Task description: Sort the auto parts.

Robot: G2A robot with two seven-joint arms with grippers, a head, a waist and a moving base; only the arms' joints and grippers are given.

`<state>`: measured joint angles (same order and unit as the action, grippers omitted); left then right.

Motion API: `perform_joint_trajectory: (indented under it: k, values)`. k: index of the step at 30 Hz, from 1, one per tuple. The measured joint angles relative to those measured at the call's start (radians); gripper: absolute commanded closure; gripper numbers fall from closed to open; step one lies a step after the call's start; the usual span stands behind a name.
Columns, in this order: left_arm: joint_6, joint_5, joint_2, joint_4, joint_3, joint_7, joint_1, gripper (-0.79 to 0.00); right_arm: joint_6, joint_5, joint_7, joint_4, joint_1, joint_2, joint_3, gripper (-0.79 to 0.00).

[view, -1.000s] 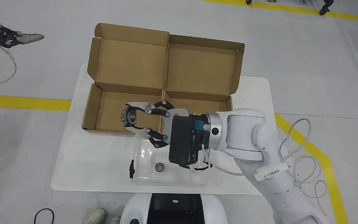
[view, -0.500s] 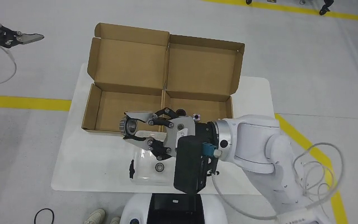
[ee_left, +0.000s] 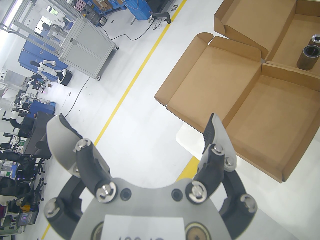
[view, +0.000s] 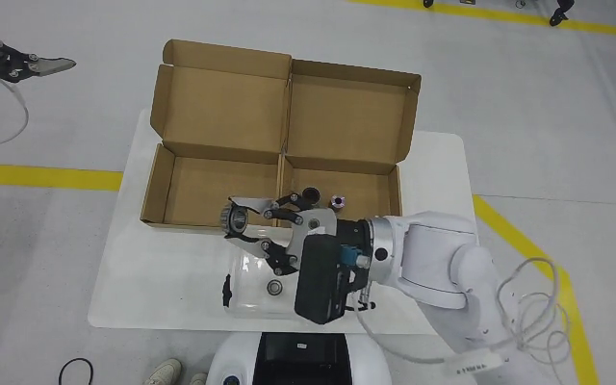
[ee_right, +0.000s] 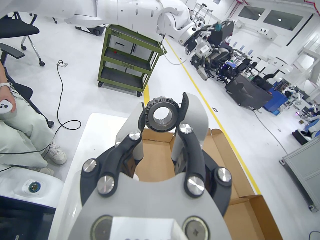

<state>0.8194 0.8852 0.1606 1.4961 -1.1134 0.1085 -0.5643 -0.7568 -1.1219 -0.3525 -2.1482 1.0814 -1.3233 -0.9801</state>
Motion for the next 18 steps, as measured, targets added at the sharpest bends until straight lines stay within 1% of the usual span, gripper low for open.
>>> perform_joint_trajectory:
  k: [5,15,18]
  values:
    - [0.000,0.000,0.000,0.000,0.000,0.000,0.000,-0.785,0.025,-0.030,-0.025,0.055,0.040,0.006,0.013,0.000]
    - [0.000,0.000,0.000,0.000,0.000,0.000,0.000,-0.785,0.067,-0.003,-0.029,0.235,0.055,0.003,0.076,0.000]
    - [0.000,0.000,0.000,0.000,0.000,0.000,0.000,-0.785,0.106,-0.022,-0.074,0.275,0.061,0.003,0.090,0.000]
